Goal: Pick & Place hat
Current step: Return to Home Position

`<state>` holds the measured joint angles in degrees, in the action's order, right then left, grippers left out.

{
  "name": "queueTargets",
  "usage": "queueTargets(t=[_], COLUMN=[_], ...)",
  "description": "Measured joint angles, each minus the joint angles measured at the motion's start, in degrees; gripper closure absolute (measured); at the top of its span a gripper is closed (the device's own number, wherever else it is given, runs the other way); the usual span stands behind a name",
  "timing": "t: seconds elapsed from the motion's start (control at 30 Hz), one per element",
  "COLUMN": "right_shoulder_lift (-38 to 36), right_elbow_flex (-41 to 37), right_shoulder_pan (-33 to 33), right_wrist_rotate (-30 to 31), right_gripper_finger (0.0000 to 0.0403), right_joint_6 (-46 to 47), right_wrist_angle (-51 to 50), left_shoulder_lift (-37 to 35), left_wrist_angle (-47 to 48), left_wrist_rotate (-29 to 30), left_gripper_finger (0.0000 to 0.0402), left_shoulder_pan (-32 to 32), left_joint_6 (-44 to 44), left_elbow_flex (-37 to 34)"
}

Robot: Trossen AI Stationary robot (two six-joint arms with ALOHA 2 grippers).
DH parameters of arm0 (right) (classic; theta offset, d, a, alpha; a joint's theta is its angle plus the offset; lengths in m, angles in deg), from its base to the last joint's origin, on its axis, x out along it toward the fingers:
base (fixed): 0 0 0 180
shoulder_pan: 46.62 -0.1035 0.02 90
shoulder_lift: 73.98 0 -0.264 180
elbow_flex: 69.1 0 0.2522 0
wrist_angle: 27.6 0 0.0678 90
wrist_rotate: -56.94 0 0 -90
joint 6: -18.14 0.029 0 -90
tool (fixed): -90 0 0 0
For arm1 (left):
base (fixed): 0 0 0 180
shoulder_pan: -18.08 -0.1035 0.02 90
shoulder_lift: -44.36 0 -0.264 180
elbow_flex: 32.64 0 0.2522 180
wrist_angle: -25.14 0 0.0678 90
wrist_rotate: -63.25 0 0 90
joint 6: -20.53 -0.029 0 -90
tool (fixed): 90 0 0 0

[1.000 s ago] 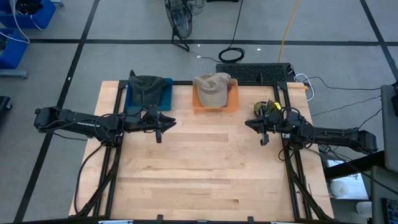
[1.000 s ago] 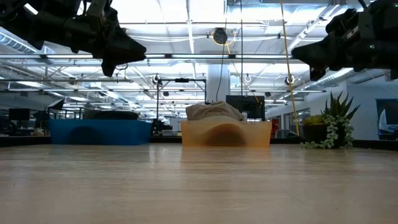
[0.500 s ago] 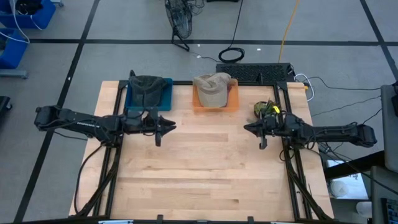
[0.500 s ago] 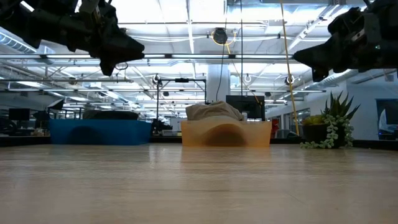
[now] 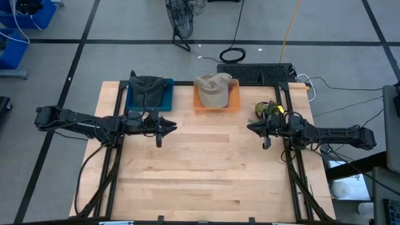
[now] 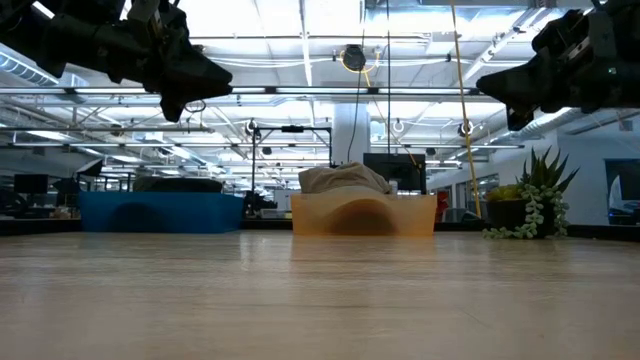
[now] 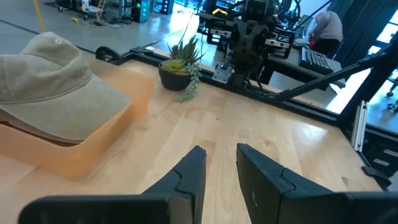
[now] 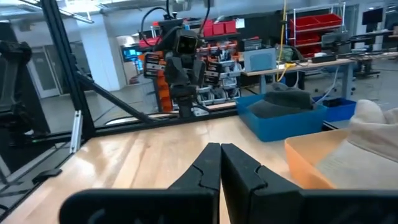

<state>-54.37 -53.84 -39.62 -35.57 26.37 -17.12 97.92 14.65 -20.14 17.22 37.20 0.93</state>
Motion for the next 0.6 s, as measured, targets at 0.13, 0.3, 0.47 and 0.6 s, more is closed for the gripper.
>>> queueTargets(t=[0.13, 0.3, 0.47, 0.6], right_shoulder_lift=[-0.21, -0.57, -0.75, -0.80], right_elbow_flex=[0.01, 0.05, 2.56, 3.09], right_shoulder_pan=[-0.56, -2.59, -7.24, -11.35], right_wrist_rotate=[1.00, 1.65, 7.95, 13.75], right_gripper_finger=[0.0403, 0.0403, 0.0403, 0.0403], right_joint_6=[-1.01, -1.36, -2.70, -5.89], right_wrist_angle=[-1.48, 0.19, -4.85, -6.66], left_shoulder_lift=[0.00, 0.00, 0.00, 0.00], left_wrist_angle=[0.02, 0.32, 0.46, 0.46], left_wrist_rotate=[0.08, 1.42, 1.44, 1.43], left_gripper_finger=[0.0309, 0.0309, 0.0309, 0.0309], left_shoulder_pan=[0.00, 0.00, 0.00, 0.00], left_joint_6=[-0.16, -0.22, -0.20, -0.18], left_elbow_flex=[0.00, 0.00, 0.00, 0.00])
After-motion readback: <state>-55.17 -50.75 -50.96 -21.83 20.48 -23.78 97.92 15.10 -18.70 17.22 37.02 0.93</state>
